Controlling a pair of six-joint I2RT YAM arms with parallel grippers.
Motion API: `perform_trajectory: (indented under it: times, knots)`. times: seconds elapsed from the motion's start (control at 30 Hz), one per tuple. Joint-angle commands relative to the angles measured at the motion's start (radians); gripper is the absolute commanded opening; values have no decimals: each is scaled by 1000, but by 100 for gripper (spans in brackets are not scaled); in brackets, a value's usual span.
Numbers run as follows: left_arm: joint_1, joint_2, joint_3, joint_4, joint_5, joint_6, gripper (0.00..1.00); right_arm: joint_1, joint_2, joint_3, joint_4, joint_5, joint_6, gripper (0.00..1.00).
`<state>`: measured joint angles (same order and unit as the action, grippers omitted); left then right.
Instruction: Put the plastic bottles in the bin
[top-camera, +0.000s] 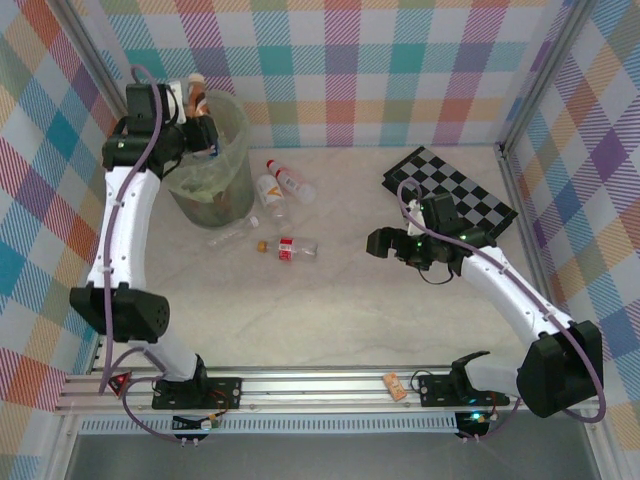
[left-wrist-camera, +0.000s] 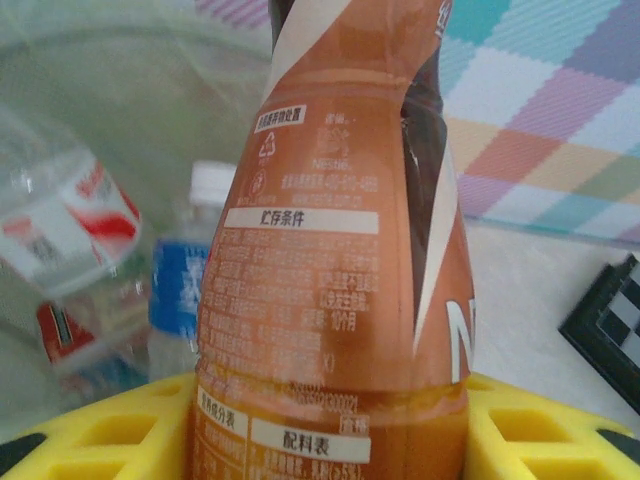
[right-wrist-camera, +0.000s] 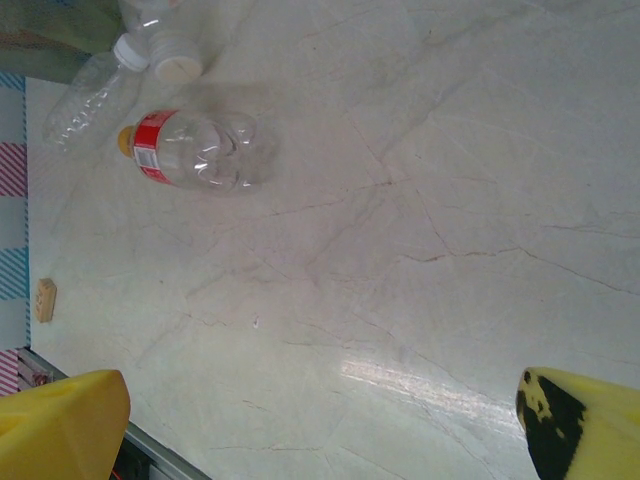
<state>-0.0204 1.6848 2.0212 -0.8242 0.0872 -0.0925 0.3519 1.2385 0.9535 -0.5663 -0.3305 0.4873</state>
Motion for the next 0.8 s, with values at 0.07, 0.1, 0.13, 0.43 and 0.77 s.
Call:
perform_trajectory:
  times: [0.07,0.1,0.13,0.43,0.77]
  knots:
    - [11,151,169,-110,4,82,27,-1,-18,-24,-15,-3,-4,99]
    - [11,168,179,-120,1,85,27,-1,-20,-22,-19,-1,-6,99]
    - [11,179,183,-124,-4,88,27,-1,-25,-19,-25,3,-9,99]
    - [11,194,128,-128,-24,108,38,-1,-28,-22,-34,10,-21,99]
    - [11,186,156,-117,5,121,82,-1,-25,-28,-25,1,-14,99]
